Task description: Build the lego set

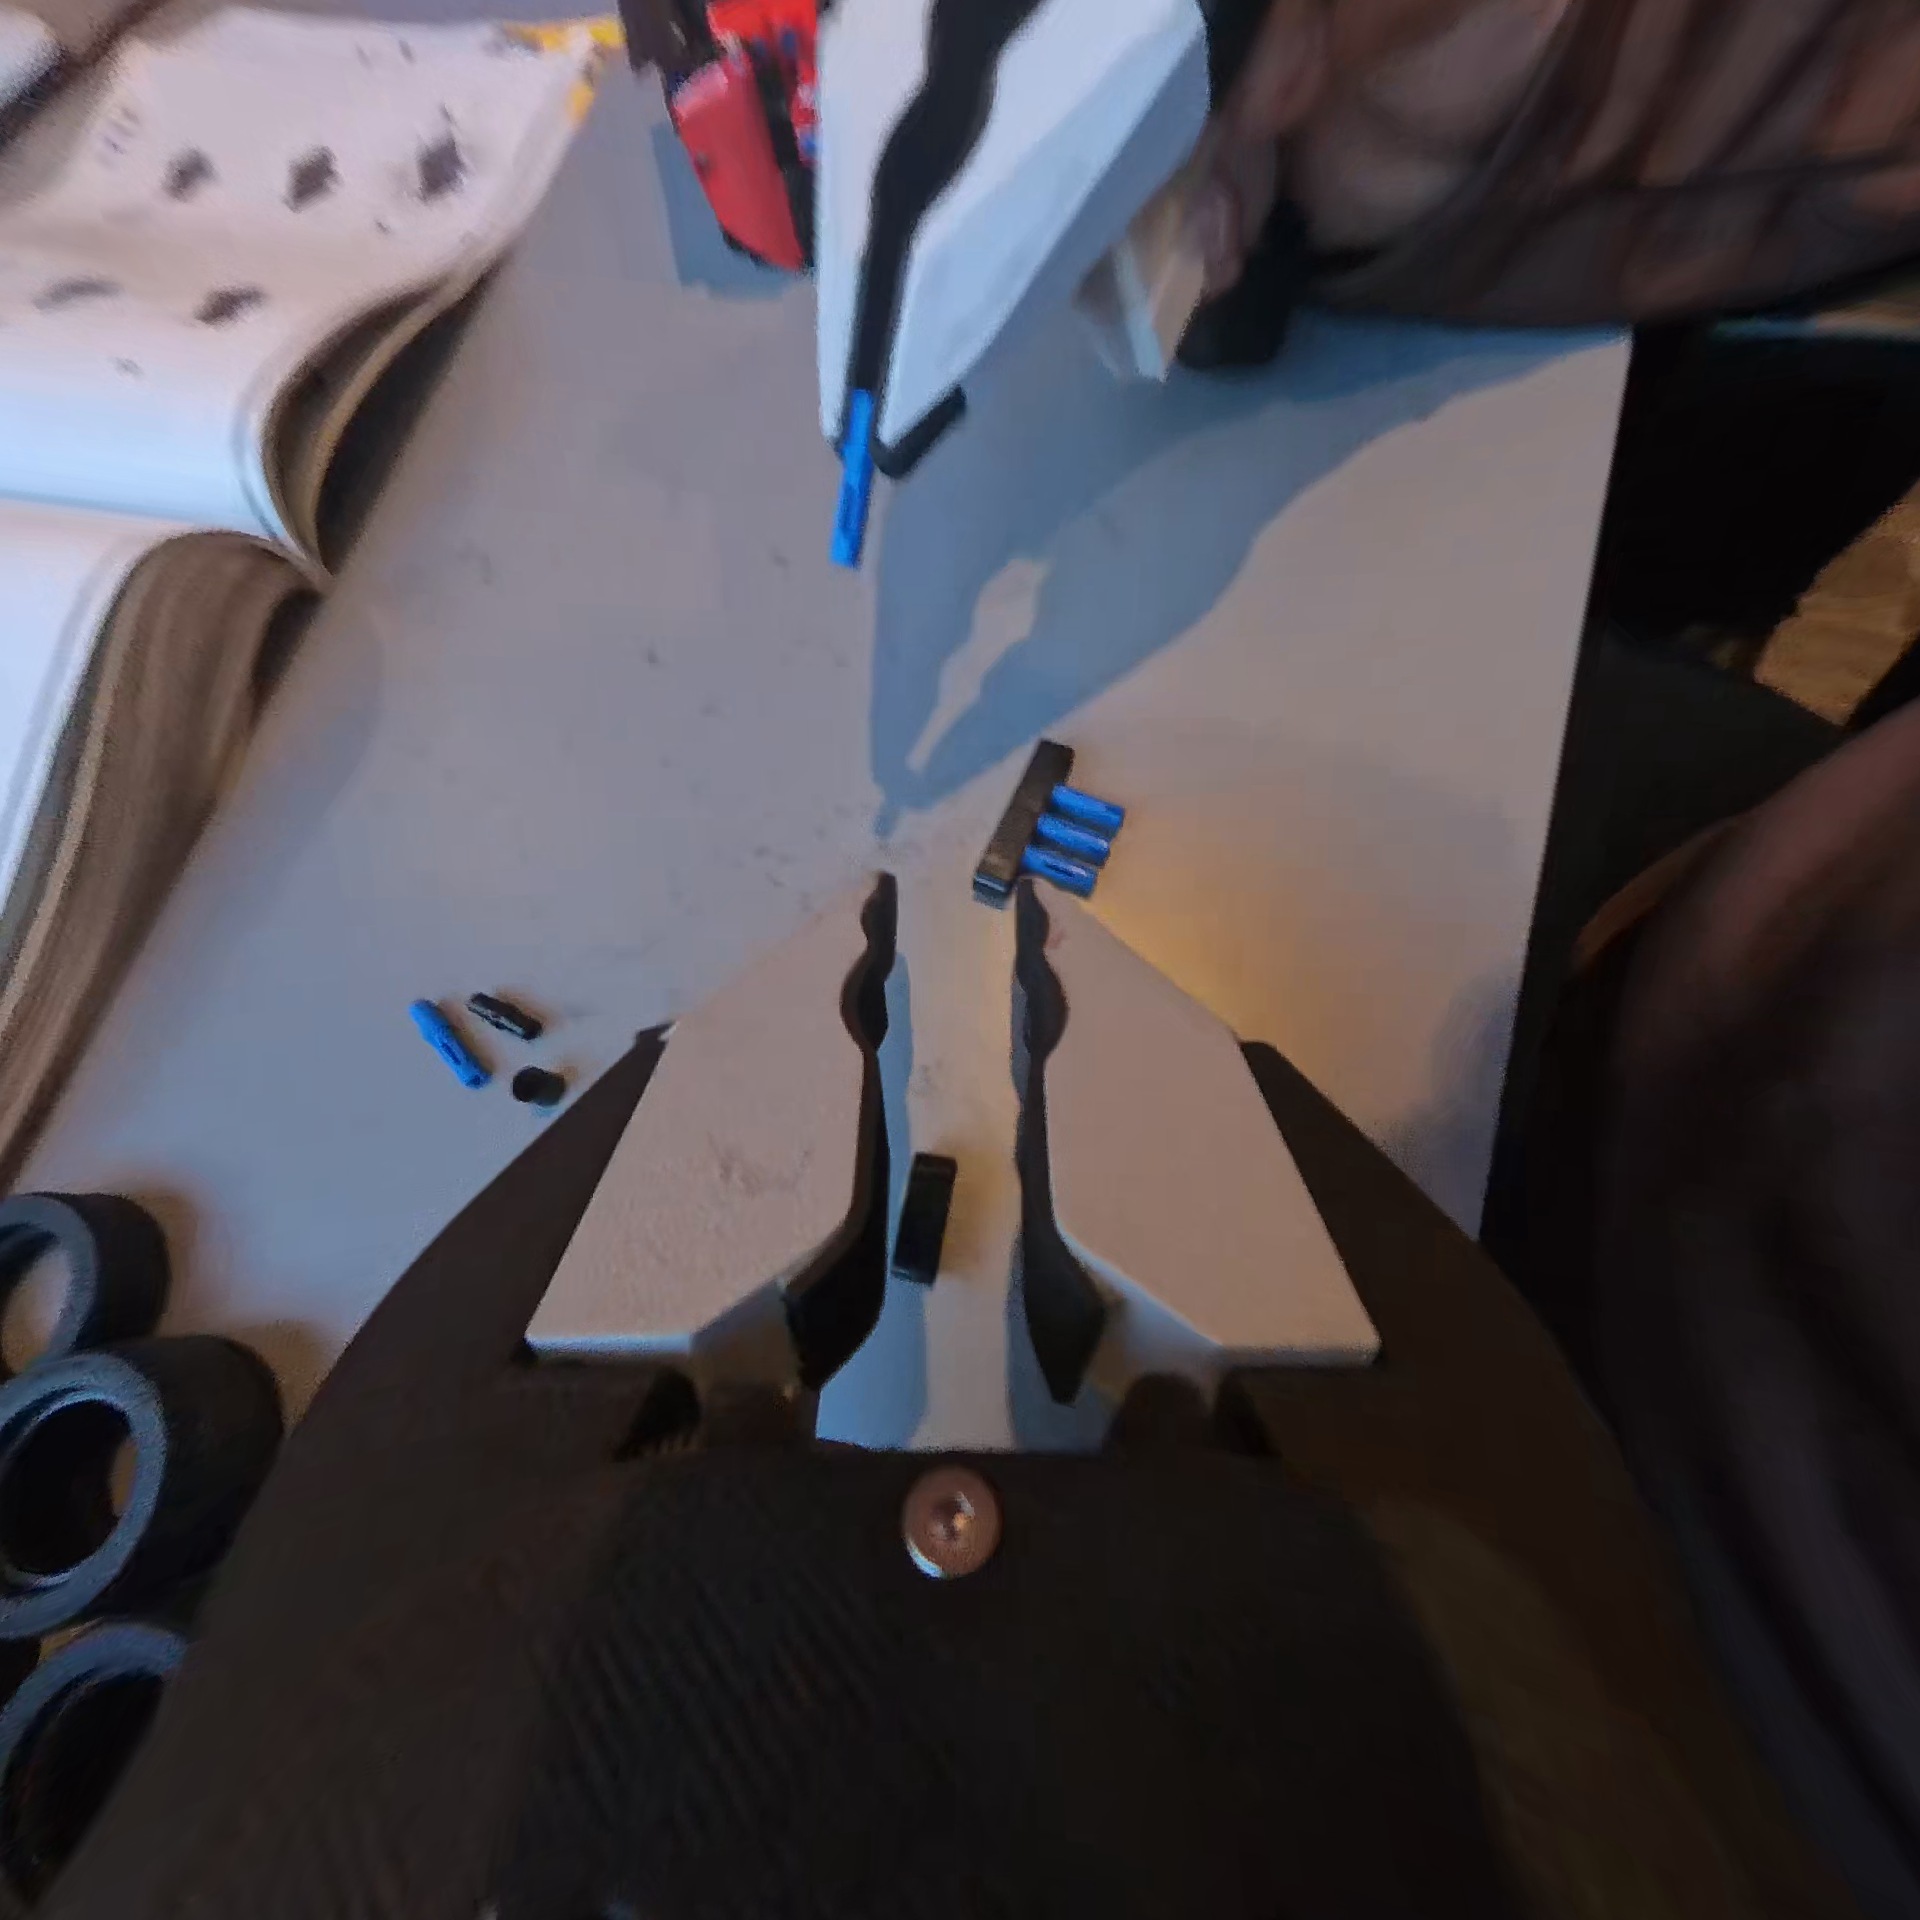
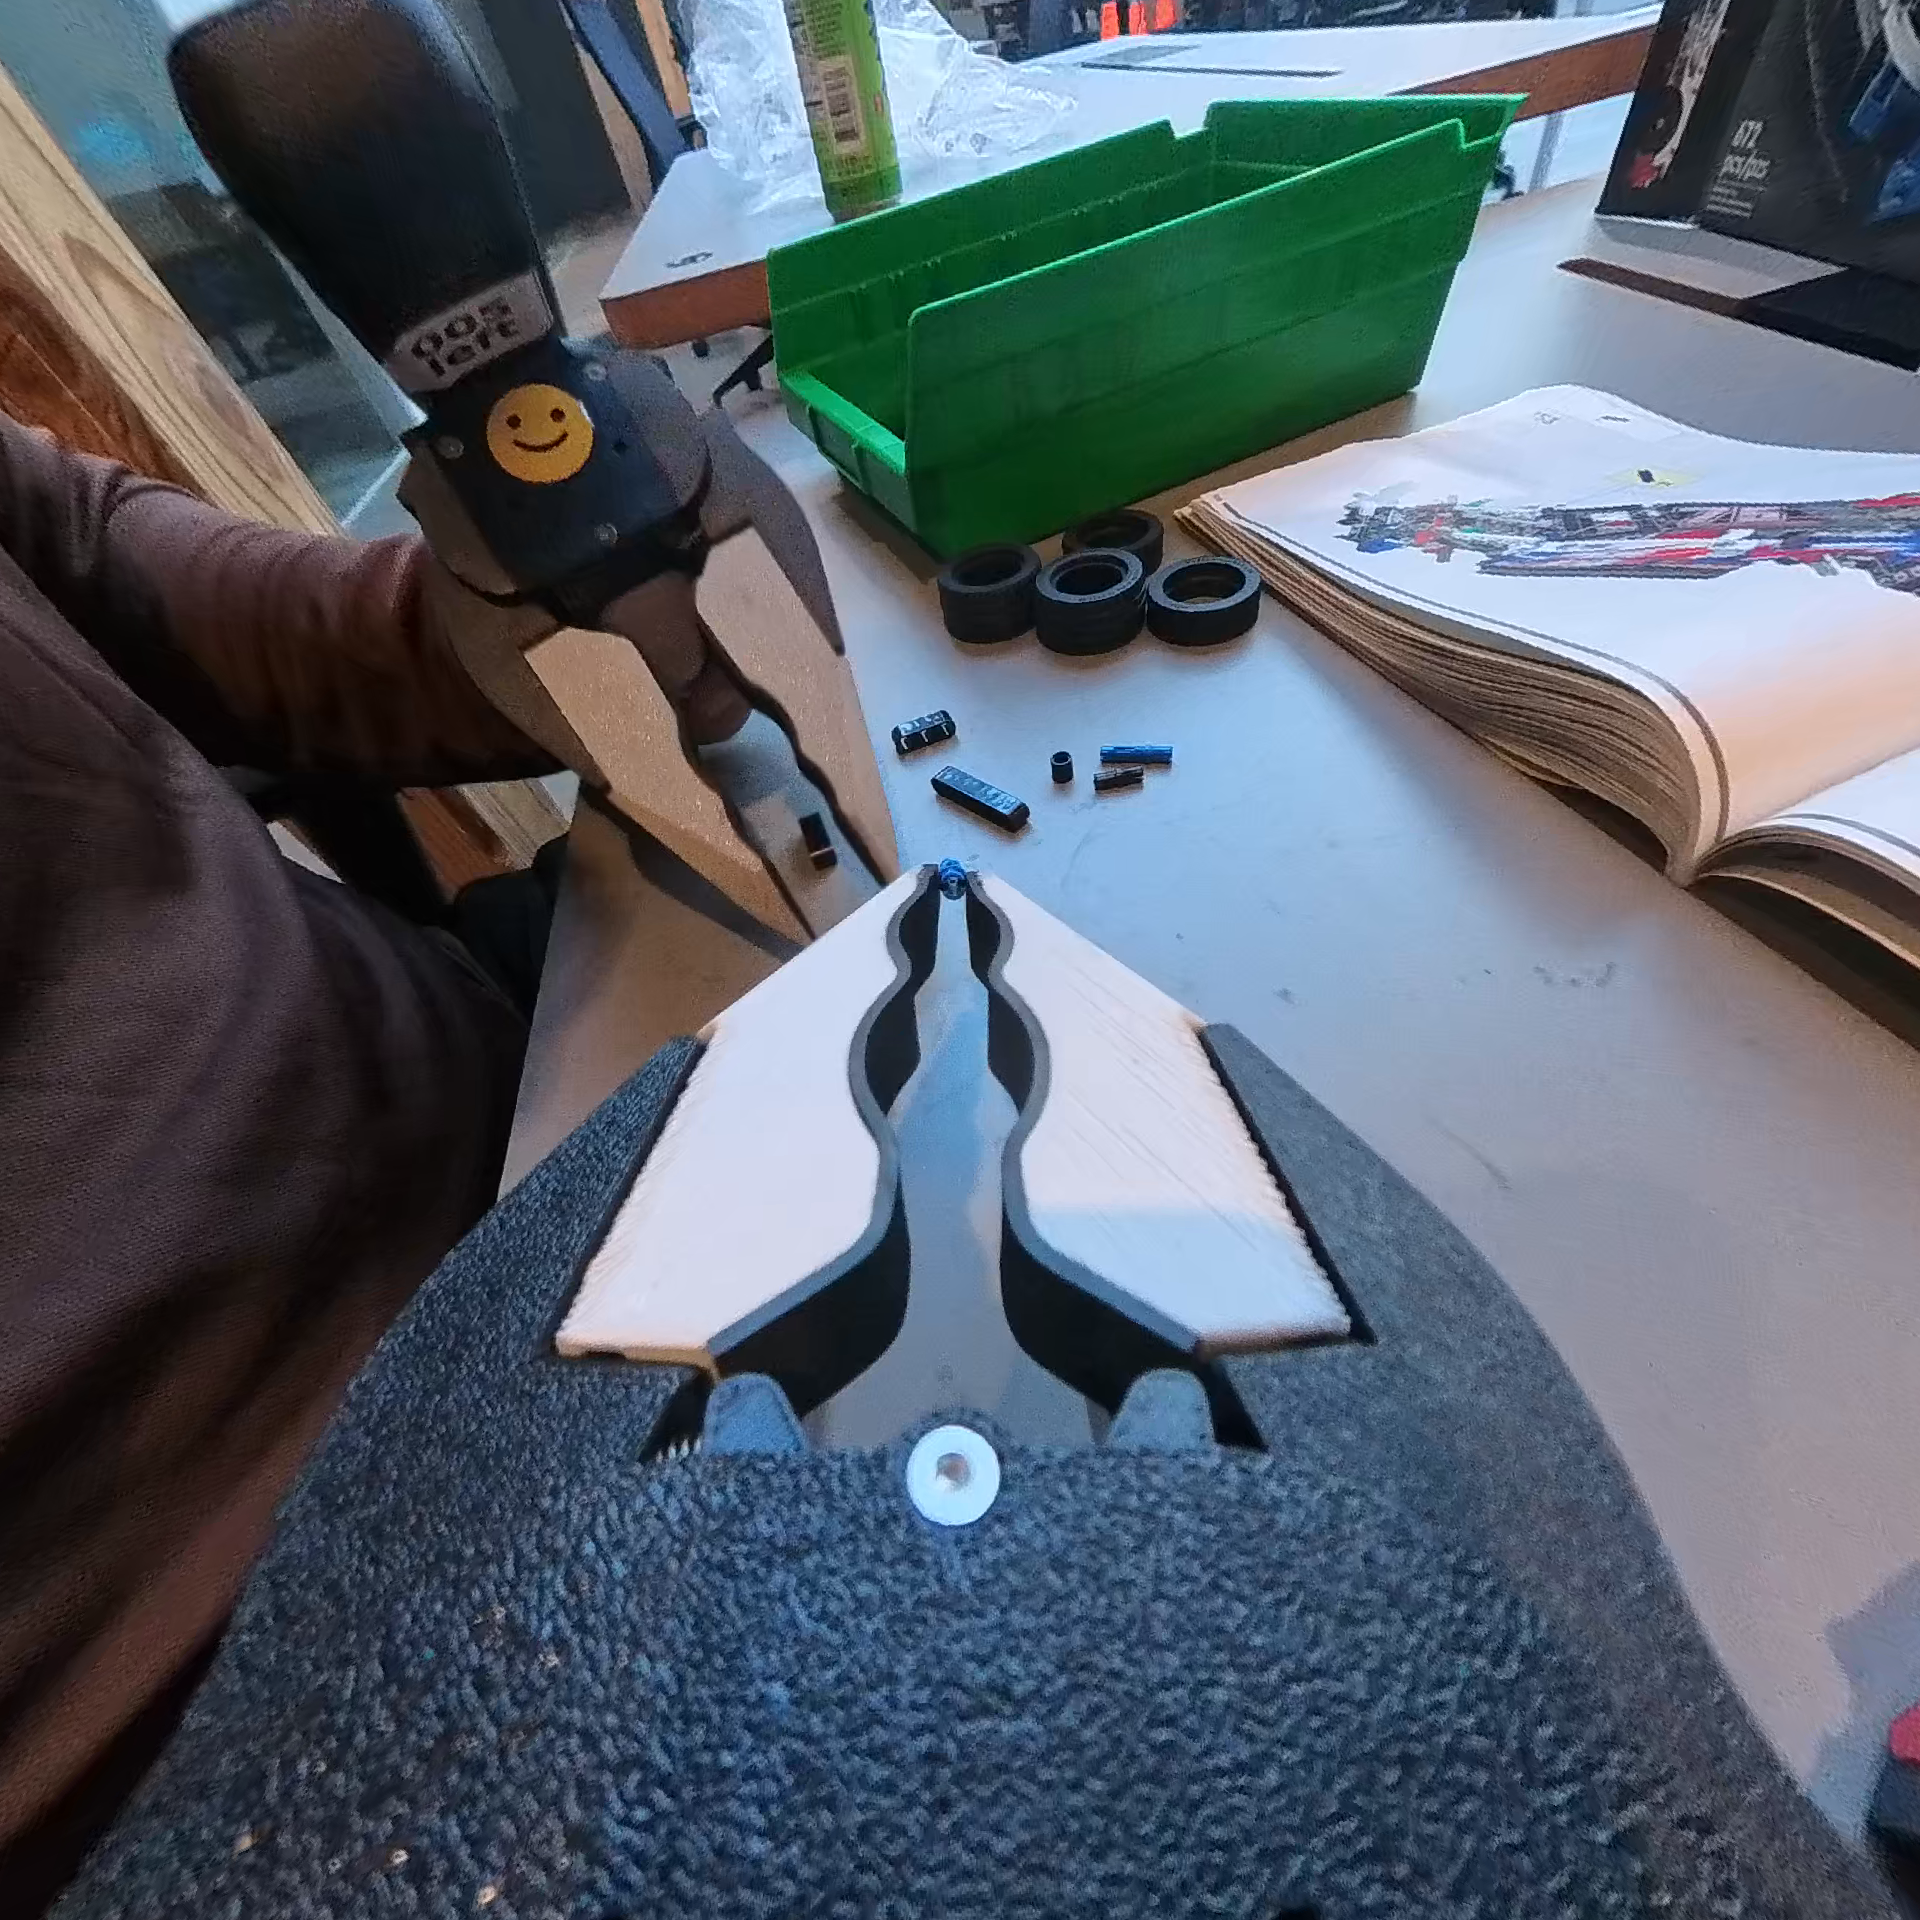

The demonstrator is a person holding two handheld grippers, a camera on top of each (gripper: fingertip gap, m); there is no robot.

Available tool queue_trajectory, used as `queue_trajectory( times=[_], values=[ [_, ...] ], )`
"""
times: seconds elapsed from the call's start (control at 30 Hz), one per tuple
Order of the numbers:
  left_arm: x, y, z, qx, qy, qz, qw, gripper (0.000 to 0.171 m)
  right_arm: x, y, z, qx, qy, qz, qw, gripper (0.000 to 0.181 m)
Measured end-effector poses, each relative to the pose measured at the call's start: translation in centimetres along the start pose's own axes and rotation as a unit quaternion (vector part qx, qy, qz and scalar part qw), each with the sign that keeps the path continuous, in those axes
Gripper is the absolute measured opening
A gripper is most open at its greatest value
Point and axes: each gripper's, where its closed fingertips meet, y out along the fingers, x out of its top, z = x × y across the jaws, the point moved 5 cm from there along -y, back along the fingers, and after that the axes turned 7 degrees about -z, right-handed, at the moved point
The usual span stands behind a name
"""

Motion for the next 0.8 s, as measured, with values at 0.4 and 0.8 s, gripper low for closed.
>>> queue_trajectory(
  times=[0.4, 0.8],
  values=[
    [-0.6, 1.8, -0.4, -0.061, 0.026, 0.081, 0.995, 0.014, -0.7, -0.3, 0.0, -0.004, 0.018, 0.028, 0.999, 0.005],
    [0.0, 1.6, -3.1, -0.069, -0.001, 0.039, 0.997, 0.020, -0.4, -0.8, -0.3, 0.006, 0.028, 0.011, 1.000, 0.005]
  ],
)
